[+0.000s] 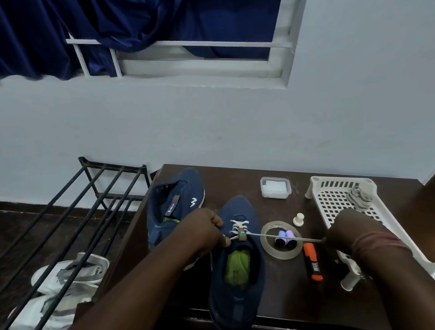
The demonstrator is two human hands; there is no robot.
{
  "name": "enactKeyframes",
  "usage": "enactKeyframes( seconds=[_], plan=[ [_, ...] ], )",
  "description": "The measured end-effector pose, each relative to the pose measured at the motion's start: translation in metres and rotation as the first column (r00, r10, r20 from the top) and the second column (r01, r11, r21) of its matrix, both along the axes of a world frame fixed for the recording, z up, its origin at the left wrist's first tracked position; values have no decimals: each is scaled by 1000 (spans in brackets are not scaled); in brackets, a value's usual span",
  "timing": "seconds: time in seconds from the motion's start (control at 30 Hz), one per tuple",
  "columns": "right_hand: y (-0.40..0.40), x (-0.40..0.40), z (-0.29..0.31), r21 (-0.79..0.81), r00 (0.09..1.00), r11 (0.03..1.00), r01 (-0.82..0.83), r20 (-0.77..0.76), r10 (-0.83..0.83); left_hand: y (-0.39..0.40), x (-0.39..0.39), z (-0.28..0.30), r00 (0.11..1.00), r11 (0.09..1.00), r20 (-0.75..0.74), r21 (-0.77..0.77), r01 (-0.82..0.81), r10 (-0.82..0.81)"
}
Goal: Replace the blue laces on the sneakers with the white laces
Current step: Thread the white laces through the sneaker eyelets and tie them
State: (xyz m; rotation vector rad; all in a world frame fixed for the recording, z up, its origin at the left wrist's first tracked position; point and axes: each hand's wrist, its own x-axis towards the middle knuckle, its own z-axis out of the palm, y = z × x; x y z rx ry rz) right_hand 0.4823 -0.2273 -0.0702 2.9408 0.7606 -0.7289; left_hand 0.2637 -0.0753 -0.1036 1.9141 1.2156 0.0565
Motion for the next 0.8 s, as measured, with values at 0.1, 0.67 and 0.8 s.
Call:
enactKeyframes(
  seconds=[0.1, 0.67, 0.8],
  plan=[
    [2, -3, -7, 104, 1000, 994, -20, 11, 19, 2, 0, -3, 999, 999, -10, 25, 32, -31],
    [29, -61, 7, 905, 751, 374, 204, -390, 533, -6, 4, 31, 880, 906, 342, 377, 192, -329],
    [32, -53, -2, 913, 904, 353, 203, -313, 290, 12, 1, 26, 902, 955, 423, 225, -194, 84]
  ],
)
